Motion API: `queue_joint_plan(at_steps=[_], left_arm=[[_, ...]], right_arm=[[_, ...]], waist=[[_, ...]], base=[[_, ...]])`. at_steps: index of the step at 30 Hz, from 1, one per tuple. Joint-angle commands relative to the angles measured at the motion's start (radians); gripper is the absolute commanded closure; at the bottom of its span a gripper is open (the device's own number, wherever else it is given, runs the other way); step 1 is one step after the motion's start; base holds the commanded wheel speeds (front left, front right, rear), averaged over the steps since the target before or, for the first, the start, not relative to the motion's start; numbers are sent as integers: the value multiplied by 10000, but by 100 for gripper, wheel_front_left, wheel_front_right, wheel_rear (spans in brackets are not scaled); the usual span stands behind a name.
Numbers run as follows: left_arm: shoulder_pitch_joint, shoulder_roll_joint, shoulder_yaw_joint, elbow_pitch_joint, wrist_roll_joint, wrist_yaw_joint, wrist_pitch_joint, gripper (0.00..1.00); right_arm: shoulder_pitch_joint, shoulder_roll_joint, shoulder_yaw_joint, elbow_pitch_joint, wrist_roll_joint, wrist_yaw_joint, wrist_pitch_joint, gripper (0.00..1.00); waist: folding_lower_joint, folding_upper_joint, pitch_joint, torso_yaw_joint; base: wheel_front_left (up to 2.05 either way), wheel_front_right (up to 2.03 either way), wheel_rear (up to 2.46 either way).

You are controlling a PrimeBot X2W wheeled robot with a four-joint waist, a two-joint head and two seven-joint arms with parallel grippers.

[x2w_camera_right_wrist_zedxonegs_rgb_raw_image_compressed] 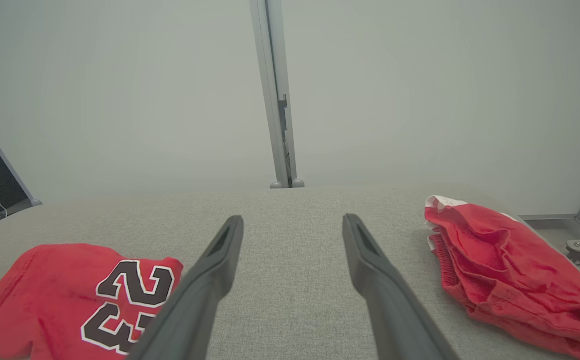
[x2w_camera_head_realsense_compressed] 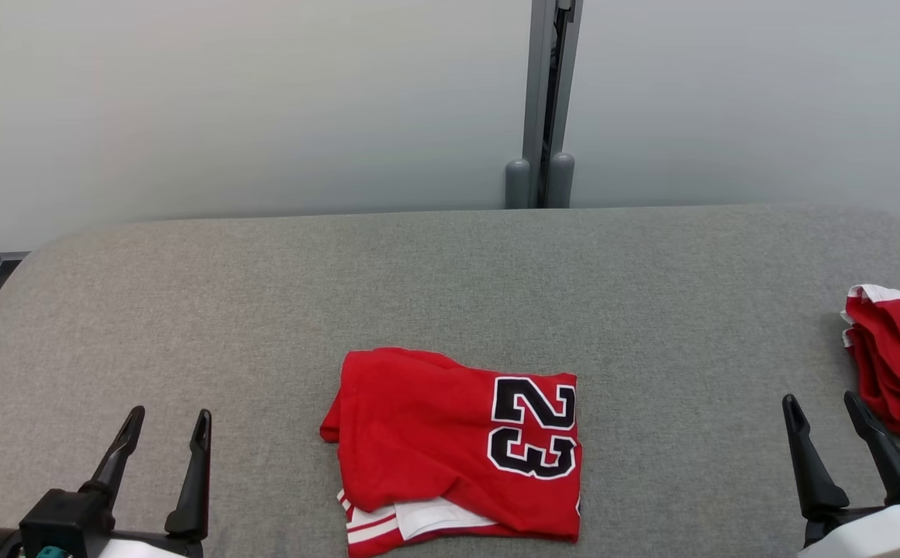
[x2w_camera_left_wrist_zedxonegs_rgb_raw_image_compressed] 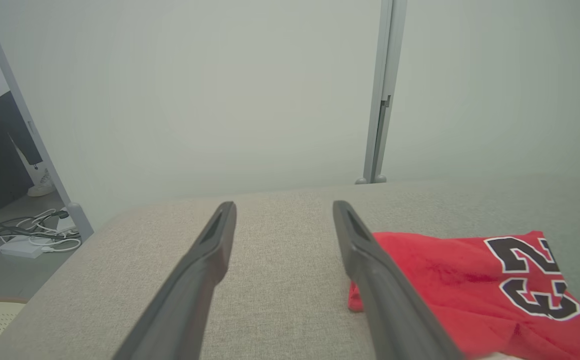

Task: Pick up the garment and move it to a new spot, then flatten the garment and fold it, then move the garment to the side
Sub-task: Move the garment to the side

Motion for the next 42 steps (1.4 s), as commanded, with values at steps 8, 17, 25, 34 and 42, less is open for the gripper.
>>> queue_joint_plan(at_steps=[8,17,25,34,42], left_arm=[[-592,81,-54,-141,33,-40,-113,0],[-1458,-232,-313,-30,104,-226,-453,0],[-2052,-587,-518,448,116,-418,-764,0],[-2653,-1021,-487,964,230,-641,-994,0],[-2817,-1134,-354,1167,365,-803,-1034,0]], right_arm=[[-354,-56,434,358,120,23,21,0],[-1623,-9,1627,1646,558,22,-230,0],[-2219,-169,2463,2773,910,23,-188,0],[-2508,-383,3087,3931,1512,11,498,0],[-2785,-605,3364,3805,2059,11,471,100]], waist=[[0,-1,444,544],[0,-1,1652,1522],[0,-1,2363,2241],[0,-1,2956,2592],[0,-1,3003,2467]], base=[[0,0,0],[0,0,0],[0,0,0],[0,0,0],[0,0,0]])
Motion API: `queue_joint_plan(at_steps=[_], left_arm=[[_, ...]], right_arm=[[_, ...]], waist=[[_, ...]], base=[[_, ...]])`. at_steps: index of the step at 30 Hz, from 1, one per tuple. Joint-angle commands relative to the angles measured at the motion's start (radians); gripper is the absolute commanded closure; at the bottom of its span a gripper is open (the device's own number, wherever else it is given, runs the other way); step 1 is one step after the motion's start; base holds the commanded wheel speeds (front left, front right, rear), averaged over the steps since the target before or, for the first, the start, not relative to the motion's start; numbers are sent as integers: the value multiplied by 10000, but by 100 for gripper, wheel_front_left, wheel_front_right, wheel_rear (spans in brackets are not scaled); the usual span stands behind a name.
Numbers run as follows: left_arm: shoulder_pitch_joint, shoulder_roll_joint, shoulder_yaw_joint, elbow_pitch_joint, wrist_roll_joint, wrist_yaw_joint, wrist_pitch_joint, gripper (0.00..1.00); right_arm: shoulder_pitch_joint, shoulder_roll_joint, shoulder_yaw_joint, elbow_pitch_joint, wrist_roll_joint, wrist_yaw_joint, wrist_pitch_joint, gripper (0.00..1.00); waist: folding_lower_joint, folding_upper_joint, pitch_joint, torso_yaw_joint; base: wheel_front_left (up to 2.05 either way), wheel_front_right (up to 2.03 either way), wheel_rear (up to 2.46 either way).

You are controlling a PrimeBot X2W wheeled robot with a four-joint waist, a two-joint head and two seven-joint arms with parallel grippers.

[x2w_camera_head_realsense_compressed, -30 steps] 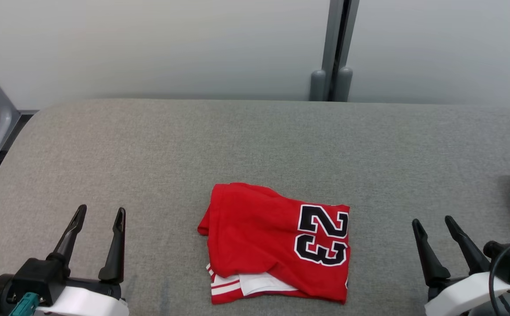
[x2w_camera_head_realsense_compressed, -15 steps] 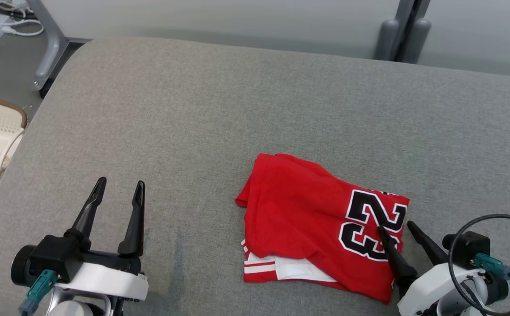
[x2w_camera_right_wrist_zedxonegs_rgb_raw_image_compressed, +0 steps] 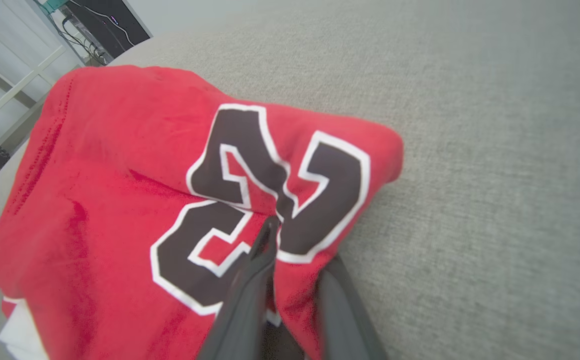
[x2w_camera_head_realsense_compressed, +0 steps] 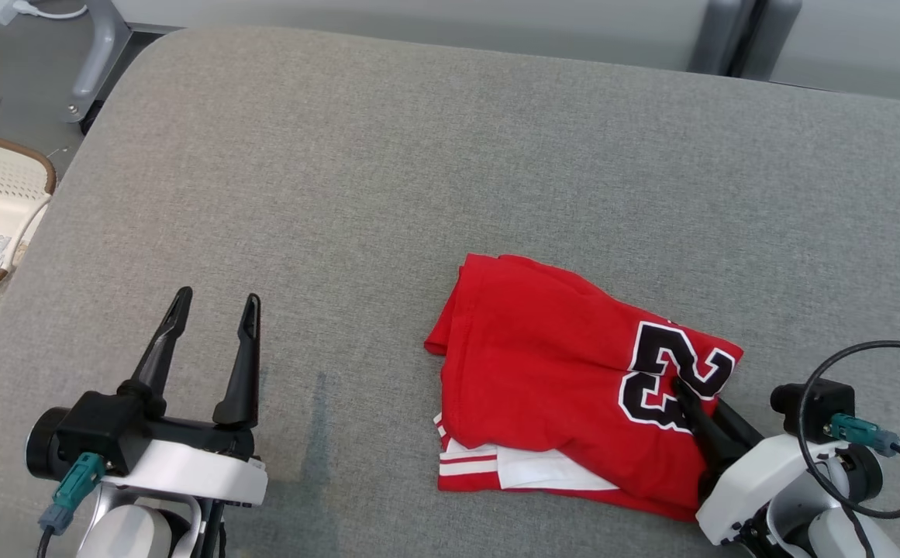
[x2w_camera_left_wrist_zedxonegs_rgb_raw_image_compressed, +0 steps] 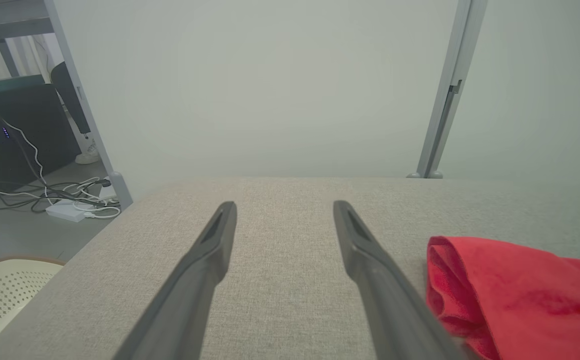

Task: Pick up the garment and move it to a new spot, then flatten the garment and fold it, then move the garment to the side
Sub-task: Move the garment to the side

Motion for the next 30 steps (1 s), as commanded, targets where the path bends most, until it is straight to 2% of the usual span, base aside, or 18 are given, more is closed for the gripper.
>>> queue_joint_plan(at_steps=[1,4,9,13,14,18,23,30], left_arm=[[-121,20,104,-14,73,-42,-49,0],[-120,16,212,-78,177,-84,-49,0],[-27,68,375,-184,297,-122,-46,0],[60,141,471,-317,392,-133,-47,0],[81,231,495,-392,441,-135,-47,0],[43,436,557,-592,539,-105,-1,0],[-95,676,603,-886,597,-67,194,0],[-491,1086,621,-1436,752,-102,627,0]], right_arm=[[52,-161,93,-39,94,-4,-58,100],[-153,-563,108,-612,-45,-4,-174,100],[-214,-1371,301,-1705,-271,-3,280,100],[-161,-2141,395,-2641,-410,-3,878,100],[-124,-2551,478,-3113,-412,-3,1198,100],[-211,-3368,572,-3862,-376,-3,1815,100],[-542,-4100,636,-4347,-206,-3,2234,100],[-1764,-4993,1410,-4491,111,-3,2288,100]], waist=[[0,-1,-4,-130],[0,-1,-13,-397],[0,-1,-77,-1048],[0,-1,-120,-1770],[0,-1,-106,-2188],[0,-1,-20,-3089],[0,-1,193,-3979],[0,-1,865,-5150]], base=[[0,0,0],[0,0,0],[0,0,0],[0,0,0],[0,0,0],[0,0,0],[0,0,0],[0,0,0]])
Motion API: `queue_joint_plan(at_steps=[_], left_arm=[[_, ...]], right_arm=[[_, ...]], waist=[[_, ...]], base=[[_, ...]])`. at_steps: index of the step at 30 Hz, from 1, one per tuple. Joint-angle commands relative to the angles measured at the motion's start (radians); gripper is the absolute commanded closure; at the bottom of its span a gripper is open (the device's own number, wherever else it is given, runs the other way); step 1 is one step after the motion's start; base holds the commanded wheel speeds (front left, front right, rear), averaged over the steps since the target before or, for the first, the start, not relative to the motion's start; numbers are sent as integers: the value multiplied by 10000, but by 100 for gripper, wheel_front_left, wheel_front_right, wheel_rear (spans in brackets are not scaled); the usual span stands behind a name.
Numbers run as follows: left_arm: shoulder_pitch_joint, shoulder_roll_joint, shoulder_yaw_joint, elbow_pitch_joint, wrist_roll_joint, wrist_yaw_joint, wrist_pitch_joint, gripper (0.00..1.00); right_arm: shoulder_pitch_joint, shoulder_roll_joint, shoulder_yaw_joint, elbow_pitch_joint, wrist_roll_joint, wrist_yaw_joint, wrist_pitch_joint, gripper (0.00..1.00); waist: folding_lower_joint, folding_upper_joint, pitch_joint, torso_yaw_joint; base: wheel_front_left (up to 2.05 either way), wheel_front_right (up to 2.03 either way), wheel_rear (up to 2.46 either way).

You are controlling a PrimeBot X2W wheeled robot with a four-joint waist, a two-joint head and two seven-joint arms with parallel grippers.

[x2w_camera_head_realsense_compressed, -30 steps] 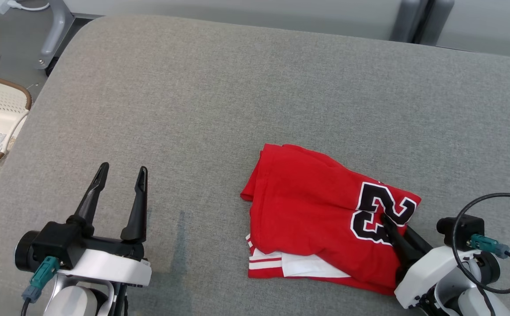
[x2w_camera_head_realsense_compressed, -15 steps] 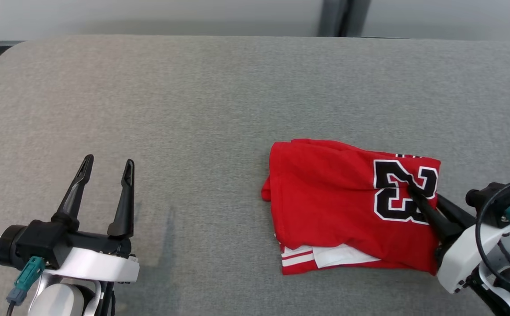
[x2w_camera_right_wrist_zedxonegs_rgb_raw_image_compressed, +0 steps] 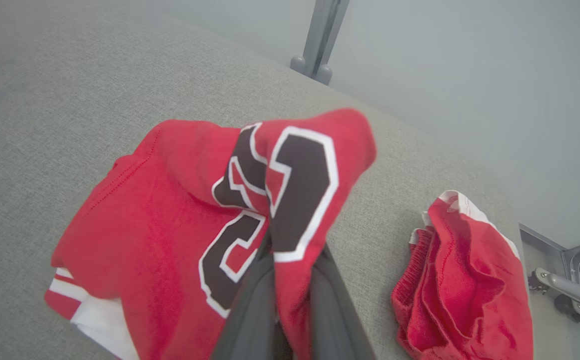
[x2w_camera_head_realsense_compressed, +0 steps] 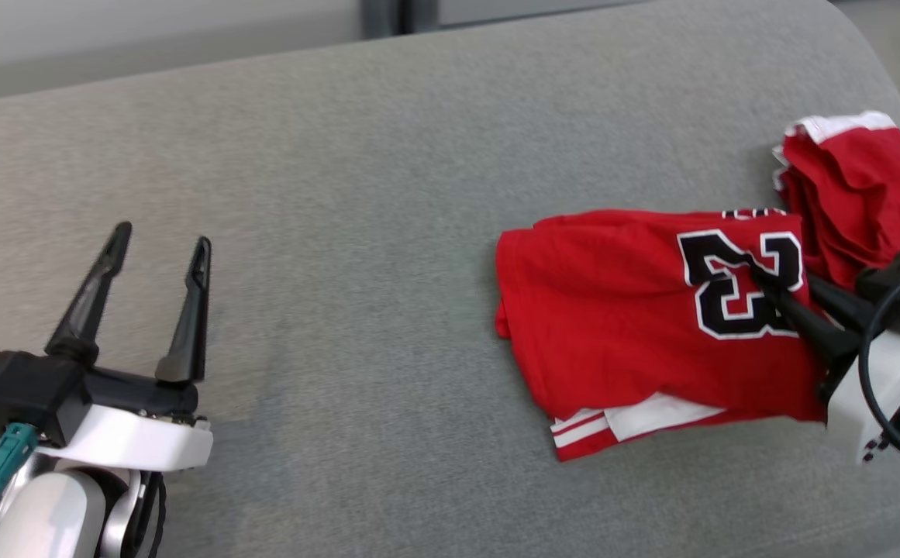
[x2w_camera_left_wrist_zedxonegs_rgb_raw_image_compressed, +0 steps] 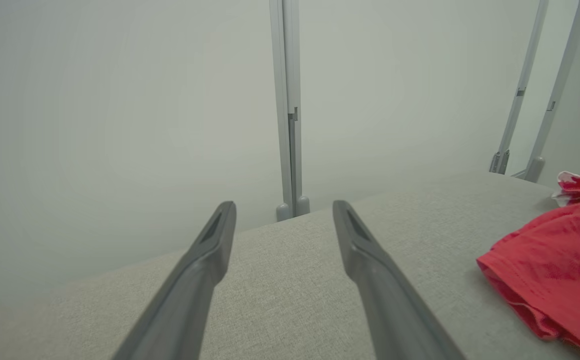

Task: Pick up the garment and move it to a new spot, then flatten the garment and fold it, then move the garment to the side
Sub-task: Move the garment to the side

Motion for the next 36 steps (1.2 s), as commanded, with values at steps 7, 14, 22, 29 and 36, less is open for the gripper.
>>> queue_joint_plan(at_steps=[7,14,22,29,36], left_arm=[[-674,373,-108,-481,281,-107,420,0],[-1023,629,-213,-837,466,-179,706,0],[-1378,892,-273,-1165,564,-231,1019,0],[-1887,997,-452,-1433,698,-334,1290,0],[-2152,1065,-514,-1465,708,-386,1338,0]], right_arm=[[-1751,-1081,549,275,456,-1,-477,100],[-2671,-2569,400,766,572,-2,-822,100],[-3243,-3321,-355,2010,228,-2,-1090,100],[-3903,-2169,-1091,3937,-930,-2,-1784,100],[-4258,-911,-1833,5640,-2025,-2,-2679,65]], waist=[[0,0,1290,-958],[0,0,1995,-1117],[0,0,2642,-1241],[0,0,3300,-1157],[0,0,3566,-1066]], base=[[0,0,0],[0,0,0],[0,0,0],[0,0,0],[0,0,0]])
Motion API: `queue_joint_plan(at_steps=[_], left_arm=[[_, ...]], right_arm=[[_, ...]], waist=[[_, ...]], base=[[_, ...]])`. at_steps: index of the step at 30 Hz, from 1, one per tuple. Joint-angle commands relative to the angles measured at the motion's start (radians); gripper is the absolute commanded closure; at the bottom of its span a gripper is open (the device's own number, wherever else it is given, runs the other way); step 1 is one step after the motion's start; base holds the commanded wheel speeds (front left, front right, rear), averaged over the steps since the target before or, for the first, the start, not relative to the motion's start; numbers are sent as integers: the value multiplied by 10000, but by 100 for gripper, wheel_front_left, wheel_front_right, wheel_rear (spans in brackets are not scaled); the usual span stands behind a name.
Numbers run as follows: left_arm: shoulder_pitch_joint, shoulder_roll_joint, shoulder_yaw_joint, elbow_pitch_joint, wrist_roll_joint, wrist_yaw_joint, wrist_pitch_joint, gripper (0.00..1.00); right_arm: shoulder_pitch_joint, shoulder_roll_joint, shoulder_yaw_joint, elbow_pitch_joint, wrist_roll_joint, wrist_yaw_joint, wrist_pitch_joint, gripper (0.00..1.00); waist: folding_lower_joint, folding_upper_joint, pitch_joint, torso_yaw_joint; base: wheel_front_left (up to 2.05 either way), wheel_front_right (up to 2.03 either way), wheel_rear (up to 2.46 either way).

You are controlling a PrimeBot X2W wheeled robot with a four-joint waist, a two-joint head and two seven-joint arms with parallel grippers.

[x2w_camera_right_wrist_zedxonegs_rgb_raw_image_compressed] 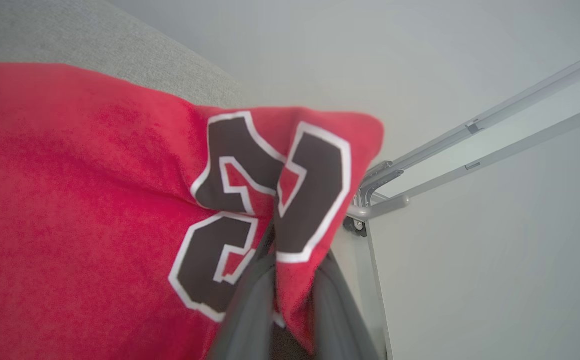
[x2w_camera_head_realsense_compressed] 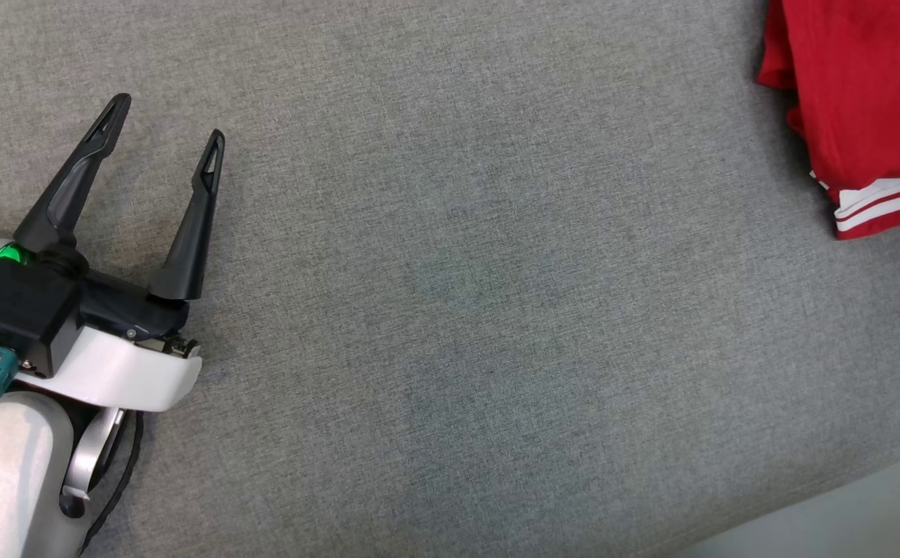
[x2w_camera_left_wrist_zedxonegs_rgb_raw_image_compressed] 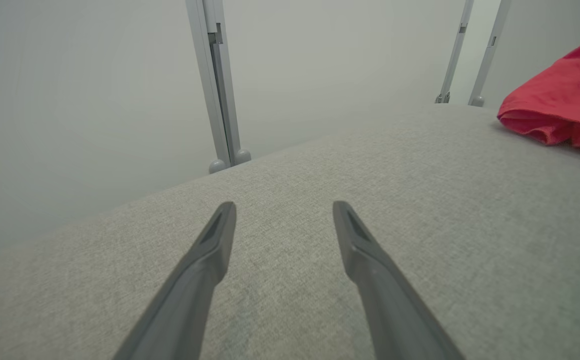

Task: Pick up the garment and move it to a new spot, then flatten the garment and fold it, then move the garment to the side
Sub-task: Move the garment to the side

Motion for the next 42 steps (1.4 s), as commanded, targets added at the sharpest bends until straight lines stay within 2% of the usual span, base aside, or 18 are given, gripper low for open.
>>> queue_joint_plan(at_steps=[1,2,3,9,14,20,29,36,42], left_arm=[[-235,41,14,-29,37,-25,3,0],[-242,47,7,-20,30,-18,-5,0],[-244,47,-1,-9,33,-8,-11,0],[-171,-31,-75,148,-3,77,-117,0],[100,-179,-94,428,-165,182,-350,0],[533,-376,-27,752,-392,340,-646,0],[1165,-718,45,1186,-788,559,-1111,0],[1611,-957,138,1495,-1063,721,-1385,0],[1941,-1151,217,1817,-1299,818,-1595,0]], right_arm=[[-185,86,-136,130,-64,-4,-176,51],[-188,263,-294,392,-264,-4,-313,13],[-188,365,-456,636,-452,-4,-470,0],[-198,1249,-1632,1790,-905,-4,-1215,0],[272,1973,-2758,2033,-813,-3,-1897,0],[1231,3006,-3409,996,-721,-3,-2264,0],[3083,4754,-3685,-1274,-515,-3,-2237,0],[4096,5813,-3160,-2668,-437,-3,-1994,0],[4661,6267,-2518,-3282,-381,-1,-1807,0]], waist=[[0,0,21,17],[0,0,36,25],[0,0,51,32],[0,0,-83,79],[0,0,-581,116],[0,0,-1339,142],[0,0,-2401,548],[0,0,-3031,1113],[0,0,-3529,1733]], base=[[0,0,0],[0,0,0],[0,0,0],[0,0,0],[0,0,0],[0,0,0],[0,0,0],[0,0,0],[0,0,0]])
